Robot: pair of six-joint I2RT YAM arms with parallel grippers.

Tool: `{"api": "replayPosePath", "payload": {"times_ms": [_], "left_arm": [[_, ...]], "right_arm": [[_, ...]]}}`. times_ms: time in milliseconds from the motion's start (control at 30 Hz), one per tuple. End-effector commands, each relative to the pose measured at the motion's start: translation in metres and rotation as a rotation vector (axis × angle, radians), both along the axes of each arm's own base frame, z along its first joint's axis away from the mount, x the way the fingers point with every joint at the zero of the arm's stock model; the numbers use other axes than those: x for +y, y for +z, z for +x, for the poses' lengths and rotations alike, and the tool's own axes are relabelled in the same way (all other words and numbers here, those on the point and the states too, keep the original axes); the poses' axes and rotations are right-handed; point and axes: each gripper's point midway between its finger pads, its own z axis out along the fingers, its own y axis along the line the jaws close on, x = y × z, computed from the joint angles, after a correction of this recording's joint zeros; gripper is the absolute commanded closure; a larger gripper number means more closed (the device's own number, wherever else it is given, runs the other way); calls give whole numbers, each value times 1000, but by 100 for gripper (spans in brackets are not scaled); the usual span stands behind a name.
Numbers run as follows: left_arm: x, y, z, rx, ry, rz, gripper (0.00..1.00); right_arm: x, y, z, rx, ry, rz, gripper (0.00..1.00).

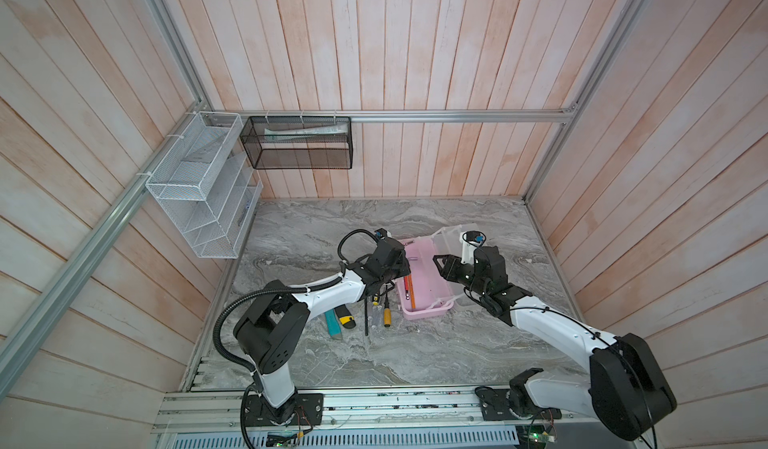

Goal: Pack the tool kit
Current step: 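Lift the red hex key with the left gripper and lower it into the pink box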

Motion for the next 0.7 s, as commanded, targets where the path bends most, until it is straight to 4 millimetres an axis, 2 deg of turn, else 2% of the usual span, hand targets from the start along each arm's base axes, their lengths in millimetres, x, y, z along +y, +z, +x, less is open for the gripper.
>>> {"api": "replayPosePath", "payload": {"times_ms": [0, 333, 600, 667], "left_arm": [[-12, 7, 11, -18, 11, -32, 100], [-18, -21, 22, 39, -14, 116, 100], [-15, -33, 22, 63, -4, 151, 100], [-16, -34, 23, 65, -13, 157, 88]], "right_arm": [[2, -2, 0, -2, 9, 11, 60], [4, -9, 4, 11, 16, 9, 60], [3, -14, 6, 31, 17, 11, 60], [4, -13, 6, 31, 20, 16, 60]]}}
